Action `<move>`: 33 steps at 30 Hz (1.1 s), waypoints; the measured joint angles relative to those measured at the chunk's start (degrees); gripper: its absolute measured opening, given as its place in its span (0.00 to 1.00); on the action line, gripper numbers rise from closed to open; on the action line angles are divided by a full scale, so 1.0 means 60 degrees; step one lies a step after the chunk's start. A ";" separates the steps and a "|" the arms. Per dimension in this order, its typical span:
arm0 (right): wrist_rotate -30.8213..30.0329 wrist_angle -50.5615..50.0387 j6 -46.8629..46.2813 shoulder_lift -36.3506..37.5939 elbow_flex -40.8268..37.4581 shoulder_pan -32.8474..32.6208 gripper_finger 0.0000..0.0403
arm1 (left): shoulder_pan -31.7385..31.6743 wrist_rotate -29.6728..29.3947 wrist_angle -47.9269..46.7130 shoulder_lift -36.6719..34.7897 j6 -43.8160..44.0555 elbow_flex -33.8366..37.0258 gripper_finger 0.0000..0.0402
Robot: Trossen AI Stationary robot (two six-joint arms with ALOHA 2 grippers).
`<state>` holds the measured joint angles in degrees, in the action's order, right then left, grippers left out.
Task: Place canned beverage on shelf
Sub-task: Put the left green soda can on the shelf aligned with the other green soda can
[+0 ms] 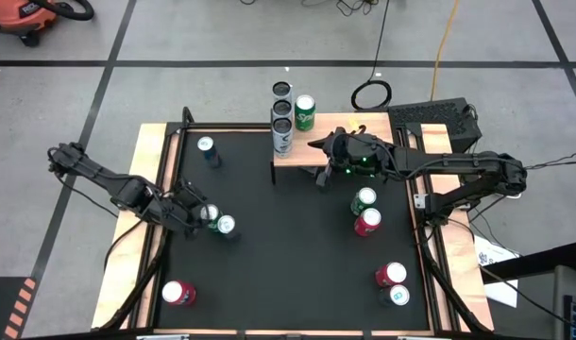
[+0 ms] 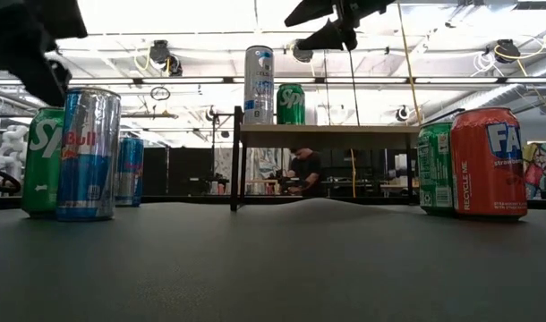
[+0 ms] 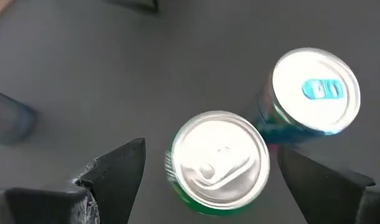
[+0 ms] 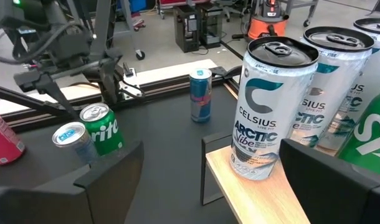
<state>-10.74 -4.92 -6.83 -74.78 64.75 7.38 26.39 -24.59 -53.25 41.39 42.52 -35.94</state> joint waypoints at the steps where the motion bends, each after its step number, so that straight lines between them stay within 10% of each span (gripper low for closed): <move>1: 0.0000 -0.0007 0.0000 0.0000 0.0000 0.0000 0.90 | 0.0000 0.0133 0.0024 0.0014 0.0027 0.0077 0.91; 13: 0.0006 -0.0010 -0.0161 -0.0004 0.0004 0.0000 0.90 | 0.0002 -0.0019 0.0715 0.0102 0.0048 0.1045 0.90; 24: 0.0060 0.1431 -0.0721 -0.0033 -0.1337 0.0000 0.90 | -0.0007 -0.0147 0.1270 0.0109 -0.0018 0.1194 0.68; 33: 0.0537 0.3038 -0.0601 -0.0053 -0.2595 -0.0350 0.90 | -0.0029 -0.0821 -0.0218 0.0098 -0.0630 -0.0344 0.68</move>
<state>-7.52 13.31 -10.44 -75.10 49.18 5.28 26.22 -29.52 -54.55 41.98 38.74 -38.01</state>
